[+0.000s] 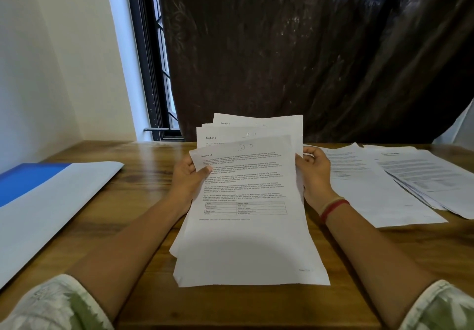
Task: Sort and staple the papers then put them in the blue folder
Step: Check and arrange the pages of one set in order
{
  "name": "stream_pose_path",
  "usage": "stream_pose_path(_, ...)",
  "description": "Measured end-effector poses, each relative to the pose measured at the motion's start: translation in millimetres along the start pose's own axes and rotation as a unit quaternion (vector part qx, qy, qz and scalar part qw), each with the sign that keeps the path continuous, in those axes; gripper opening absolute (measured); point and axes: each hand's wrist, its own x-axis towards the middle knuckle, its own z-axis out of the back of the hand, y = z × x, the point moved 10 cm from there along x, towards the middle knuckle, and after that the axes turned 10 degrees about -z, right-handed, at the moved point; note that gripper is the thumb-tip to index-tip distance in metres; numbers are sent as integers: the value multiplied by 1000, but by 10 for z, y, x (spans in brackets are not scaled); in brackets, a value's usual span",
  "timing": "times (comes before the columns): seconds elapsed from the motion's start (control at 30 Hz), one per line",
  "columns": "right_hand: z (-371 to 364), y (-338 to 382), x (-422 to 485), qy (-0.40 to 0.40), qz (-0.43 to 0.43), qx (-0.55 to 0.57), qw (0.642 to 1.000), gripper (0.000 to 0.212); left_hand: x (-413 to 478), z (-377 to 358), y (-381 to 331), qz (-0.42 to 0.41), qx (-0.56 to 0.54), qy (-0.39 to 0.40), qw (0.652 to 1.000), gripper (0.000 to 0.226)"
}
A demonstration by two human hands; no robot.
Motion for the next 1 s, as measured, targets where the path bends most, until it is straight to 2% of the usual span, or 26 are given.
stream_pose_path(0.17,-30,86,-35,19,35,-21,999,15,1,42,25,2,2,-3,1000,38)
stream_pose_path(0.3,-106,82,-50,60,24,-22,998,4,7,42,34,5,3,-9,1000,38)
stream_pose_path(0.47,-196,58,-65,107,-5,-52,993,13,-12,22,14,11,-10,-17,1000,40)
stream_pose_path(0.87,-212,78,-76,93,-55,-56,993,18,-25,3,31,19,-6,0,1000,37)
stream_pose_path(1.0,-219,79,-92,99,-65,-47,992,17,-18,16,37,32,12,-19,999,37)
